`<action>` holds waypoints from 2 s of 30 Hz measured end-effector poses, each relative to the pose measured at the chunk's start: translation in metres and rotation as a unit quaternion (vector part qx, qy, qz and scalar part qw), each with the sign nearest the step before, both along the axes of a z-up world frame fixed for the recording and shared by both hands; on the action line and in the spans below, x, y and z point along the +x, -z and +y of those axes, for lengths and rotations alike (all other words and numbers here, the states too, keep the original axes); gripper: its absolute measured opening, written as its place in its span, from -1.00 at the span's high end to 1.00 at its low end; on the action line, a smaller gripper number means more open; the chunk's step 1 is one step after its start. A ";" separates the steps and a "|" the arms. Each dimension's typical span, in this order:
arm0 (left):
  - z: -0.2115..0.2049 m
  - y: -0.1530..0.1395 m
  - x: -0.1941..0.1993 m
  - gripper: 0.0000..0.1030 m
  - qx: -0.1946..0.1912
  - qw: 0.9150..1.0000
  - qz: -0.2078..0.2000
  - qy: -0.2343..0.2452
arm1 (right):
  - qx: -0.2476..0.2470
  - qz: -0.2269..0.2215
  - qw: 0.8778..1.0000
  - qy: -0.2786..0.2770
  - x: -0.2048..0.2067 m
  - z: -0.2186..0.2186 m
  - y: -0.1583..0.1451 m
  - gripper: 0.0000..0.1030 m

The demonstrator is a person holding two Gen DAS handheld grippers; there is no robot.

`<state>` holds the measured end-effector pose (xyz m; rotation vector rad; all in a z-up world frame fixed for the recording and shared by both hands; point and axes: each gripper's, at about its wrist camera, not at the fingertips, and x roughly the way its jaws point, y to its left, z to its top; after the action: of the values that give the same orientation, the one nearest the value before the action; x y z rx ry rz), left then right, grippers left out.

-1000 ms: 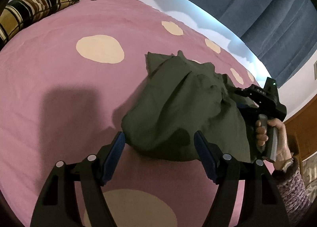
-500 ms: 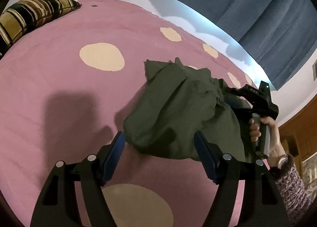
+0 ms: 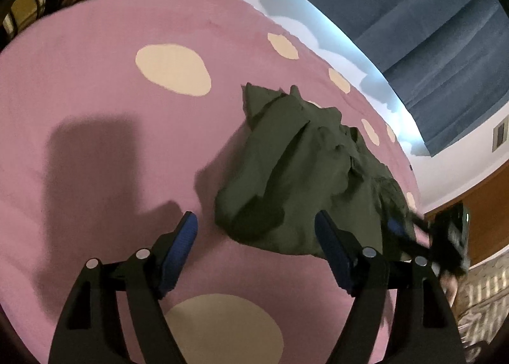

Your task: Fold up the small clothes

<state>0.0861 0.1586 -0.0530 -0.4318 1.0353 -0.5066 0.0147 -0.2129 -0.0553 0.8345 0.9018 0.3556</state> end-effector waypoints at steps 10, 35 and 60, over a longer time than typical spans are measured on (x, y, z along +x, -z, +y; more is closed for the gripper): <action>-0.018 0.032 0.003 -0.51 -0.135 0.986 0.100 0.014 | -0.048 0.004 0.999 -0.017 -0.025 0.016 0.030 -0.05; -0.104 -0.016 0.010 0.72 0.076 0.995 -0.054 -0.021 | -0.037 -0.025 0.999 -0.020 -0.040 0.018 0.041 -0.08; -0.351 -0.092 -0.093 0.75 0.224 0.918 -0.264 0.195 | -0.002 -0.041 0.996 0.080 -0.135 -0.124 0.004 -0.10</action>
<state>-0.0067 -0.1928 0.0392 0.3217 0.6742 -0.6719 -0.1203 -0.3373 -0.0598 0.8771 0.7526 0.2468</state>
